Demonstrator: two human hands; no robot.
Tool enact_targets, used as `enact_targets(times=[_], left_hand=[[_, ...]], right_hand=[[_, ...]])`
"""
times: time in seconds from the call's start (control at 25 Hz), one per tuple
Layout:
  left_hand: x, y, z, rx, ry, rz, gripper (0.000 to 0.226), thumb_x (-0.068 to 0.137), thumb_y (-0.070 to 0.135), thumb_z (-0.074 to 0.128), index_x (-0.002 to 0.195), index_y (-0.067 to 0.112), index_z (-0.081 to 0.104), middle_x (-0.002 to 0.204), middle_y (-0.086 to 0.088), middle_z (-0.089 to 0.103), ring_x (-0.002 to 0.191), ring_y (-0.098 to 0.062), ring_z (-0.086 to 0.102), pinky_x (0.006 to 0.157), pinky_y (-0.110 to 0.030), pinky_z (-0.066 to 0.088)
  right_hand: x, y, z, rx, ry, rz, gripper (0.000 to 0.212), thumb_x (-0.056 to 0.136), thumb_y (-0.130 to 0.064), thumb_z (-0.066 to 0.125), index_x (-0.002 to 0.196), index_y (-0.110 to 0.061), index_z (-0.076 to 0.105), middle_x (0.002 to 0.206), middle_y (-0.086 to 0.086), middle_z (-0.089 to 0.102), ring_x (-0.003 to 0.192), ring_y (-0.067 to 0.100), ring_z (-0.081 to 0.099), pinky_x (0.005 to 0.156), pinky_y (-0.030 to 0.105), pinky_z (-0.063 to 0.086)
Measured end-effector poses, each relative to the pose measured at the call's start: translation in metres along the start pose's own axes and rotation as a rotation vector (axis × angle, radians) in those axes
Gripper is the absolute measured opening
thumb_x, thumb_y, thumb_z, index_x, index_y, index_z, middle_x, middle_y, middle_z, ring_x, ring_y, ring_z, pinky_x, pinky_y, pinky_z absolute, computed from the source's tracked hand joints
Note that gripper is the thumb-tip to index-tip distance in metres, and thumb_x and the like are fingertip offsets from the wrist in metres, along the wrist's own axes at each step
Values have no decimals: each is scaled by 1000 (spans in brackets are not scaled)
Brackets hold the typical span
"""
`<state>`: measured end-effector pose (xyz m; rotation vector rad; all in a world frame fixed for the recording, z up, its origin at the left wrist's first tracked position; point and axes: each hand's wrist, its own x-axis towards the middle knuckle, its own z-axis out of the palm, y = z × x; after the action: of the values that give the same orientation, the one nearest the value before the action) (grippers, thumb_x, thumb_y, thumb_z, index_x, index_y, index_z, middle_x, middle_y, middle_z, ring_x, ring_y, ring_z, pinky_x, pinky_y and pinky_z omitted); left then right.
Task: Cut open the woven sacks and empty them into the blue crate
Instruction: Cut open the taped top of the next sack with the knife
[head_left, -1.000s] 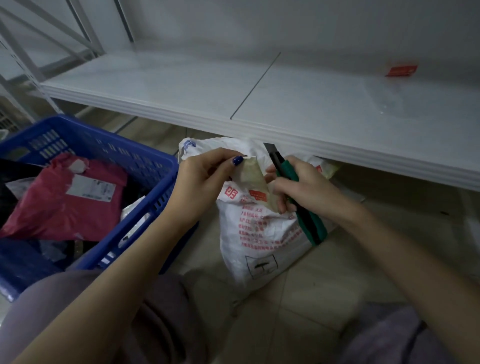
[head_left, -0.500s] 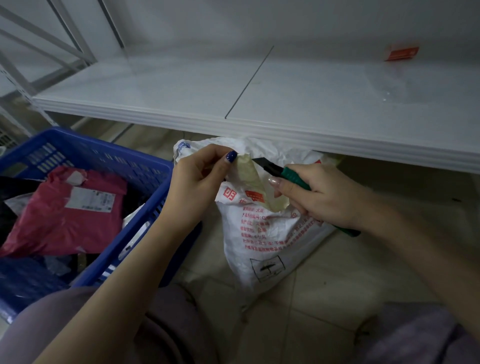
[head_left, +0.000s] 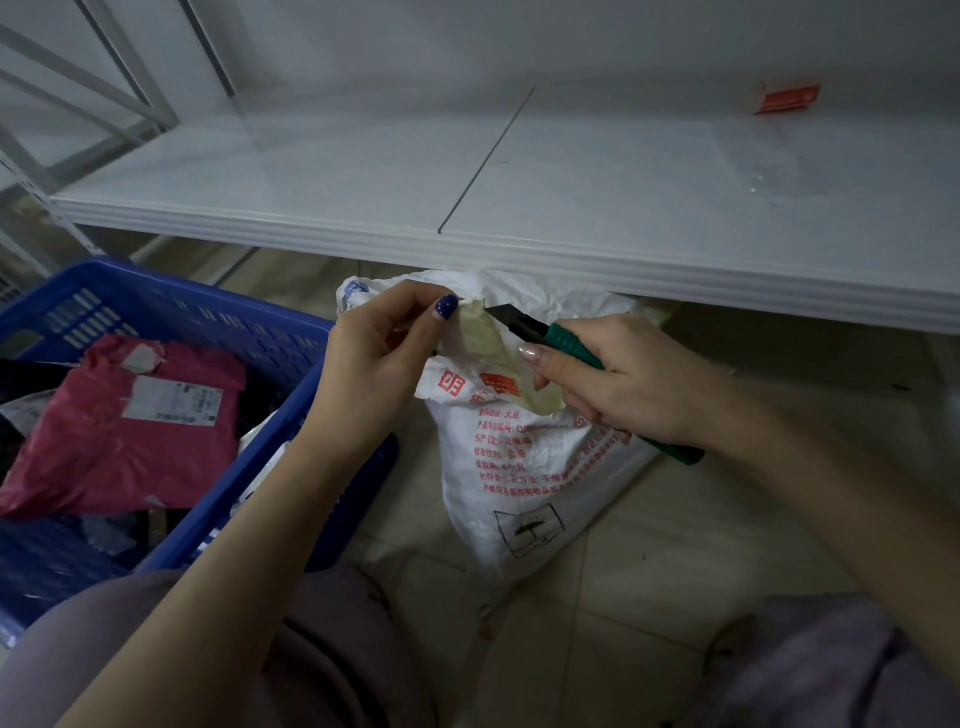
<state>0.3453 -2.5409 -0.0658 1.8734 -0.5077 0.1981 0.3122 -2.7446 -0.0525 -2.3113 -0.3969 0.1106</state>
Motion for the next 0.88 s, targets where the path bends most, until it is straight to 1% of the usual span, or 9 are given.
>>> enact_targets(times=[0.08,0.16,0.28,0.44,0.52,0.6,0.76,0.88], left_hand=[[0,0,-1,15,-7,18,15,96,11,50,97,11,65,84,6,66,78,-3,61,70,-15,46],[0,1,-1,16,-2,51,14,93,14,53,98,16,65,86,11,66,83,-4,63,74,-16,47],[-1,1,-1,31,22,89,13,89,17,57,97,21,66,86,14,68,87,-7,65,78,-19,50],[1,1,-1,32,47,97,12,89,17,57,92,25,65,83,15,68,84,-6,65,77,-20,51],[1,2,-1,32,57,101,10,89,18,57,91,24,66,83,13,68,83,-7,65,77,-22,52],[2,2,-1,40,61,108,10,89,19,57,91,22,66,83,11,68,83,-7,65,76,-21,52],[2,4,-1,34,59,118,10,90,17,57,92,22,65,82,17,67,82,-3,64,74,-16,50],[2,4,-2,51,67,124,9,90,17,56,93,20,65,83,16,67,82,-4,64,74,-17,50]], right_hand=[[1,-1,0,20,-5,1,40,96,-35,47,85,1,62,55,0,52,47,12,48,52,40,43],[2,-2,1,36,-15,1,38,97,-32,47,85,1,62,54,-1,52,46,9,47,51,38,42],[2,-4,1,44,-31,4,40,96,-34,46,85,2,61,54,-1,50,45,8,46,47,32,40],[2,-4,2,44,-14,-11,40,95,-34,47,85,2,61,54,-2,50,47,12,47,53,41,47],[2,-4,3,56,0,-19,39,95,-34,47,84,1,62,54,-2,51,49,17,50,57,47,50],[3,-4,4,63,9,-22,40,96,-34,47,84,1,62,55,-1,53,51,21,52,59,50,50],[3,-4,4,76,20,-24,40,95,-36,47,83,-1,62,53,-6,53,49,14,51,57,48,50],[3,-5,3,93,40,-24,38,95,-35,48,82,-3,63,52,-4,52,46,10,49,53,42,46]])
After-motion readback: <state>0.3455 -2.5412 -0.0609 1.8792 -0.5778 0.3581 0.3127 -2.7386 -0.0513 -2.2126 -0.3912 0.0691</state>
